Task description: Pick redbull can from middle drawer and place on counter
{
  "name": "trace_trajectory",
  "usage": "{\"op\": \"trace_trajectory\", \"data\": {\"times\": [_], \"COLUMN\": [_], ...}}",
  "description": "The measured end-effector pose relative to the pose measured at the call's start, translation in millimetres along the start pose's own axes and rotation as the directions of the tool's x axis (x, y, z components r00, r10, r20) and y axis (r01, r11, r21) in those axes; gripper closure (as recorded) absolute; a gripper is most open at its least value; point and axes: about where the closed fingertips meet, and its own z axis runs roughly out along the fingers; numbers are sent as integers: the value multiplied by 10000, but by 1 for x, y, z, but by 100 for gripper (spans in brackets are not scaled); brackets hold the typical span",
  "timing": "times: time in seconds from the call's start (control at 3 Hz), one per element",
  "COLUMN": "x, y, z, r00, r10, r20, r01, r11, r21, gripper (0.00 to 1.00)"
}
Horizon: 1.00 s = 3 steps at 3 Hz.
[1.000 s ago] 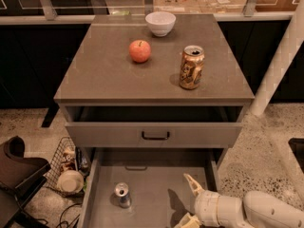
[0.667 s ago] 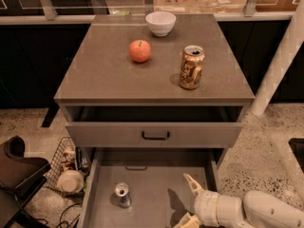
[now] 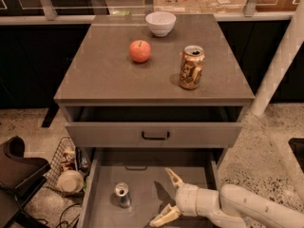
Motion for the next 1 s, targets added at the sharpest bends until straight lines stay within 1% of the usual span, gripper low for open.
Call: {"op": "trace_trajectory", "data": {"times": [0.33,0.67,1.0], "x": [-3,-5,-5], "y": [-4,-3,3], "z": [31,52,68], "r00": [9978,9956,9938], "r10": [-33,-149,-319], "r20": [656,929,1063], "r01": [55,195,380], "r11": [9994,9986,9977], "r21": [-333,-485,-556], "gripper": [0,0,0]}}
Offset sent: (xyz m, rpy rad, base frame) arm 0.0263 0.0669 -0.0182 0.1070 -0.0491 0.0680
